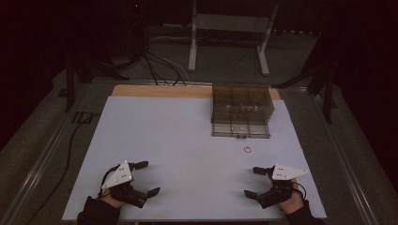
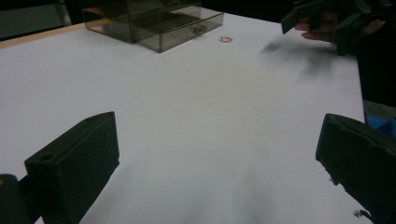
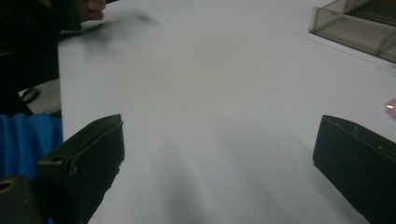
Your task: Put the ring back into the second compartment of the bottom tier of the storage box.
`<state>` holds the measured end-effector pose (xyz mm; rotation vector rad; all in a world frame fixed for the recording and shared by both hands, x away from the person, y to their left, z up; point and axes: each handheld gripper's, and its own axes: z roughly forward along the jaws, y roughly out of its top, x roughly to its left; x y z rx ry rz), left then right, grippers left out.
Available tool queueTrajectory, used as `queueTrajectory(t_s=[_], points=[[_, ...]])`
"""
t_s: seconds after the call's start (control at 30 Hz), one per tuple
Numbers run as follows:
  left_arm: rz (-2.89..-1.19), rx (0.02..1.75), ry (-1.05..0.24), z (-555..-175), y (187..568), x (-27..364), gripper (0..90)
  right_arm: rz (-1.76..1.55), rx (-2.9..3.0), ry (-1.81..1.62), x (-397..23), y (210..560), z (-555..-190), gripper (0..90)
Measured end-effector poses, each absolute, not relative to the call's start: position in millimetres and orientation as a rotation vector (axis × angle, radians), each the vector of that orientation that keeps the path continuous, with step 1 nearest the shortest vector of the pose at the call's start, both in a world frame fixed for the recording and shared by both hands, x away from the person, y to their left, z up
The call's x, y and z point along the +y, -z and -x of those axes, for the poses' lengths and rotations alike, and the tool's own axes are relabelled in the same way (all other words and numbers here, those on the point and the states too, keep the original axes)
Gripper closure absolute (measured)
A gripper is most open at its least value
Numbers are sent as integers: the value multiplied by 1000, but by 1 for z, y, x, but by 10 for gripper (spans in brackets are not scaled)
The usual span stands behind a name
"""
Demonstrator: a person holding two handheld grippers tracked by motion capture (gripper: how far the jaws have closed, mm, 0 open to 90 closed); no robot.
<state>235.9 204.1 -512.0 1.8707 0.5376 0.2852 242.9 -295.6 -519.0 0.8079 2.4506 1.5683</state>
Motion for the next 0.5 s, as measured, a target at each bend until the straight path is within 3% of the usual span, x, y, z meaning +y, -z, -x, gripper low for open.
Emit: queueTrajectory(t_s=[0.5], points=[[-1831,536,-243,-237,508,205,6,-787,2498,-1620,-284,511,-239,20]])
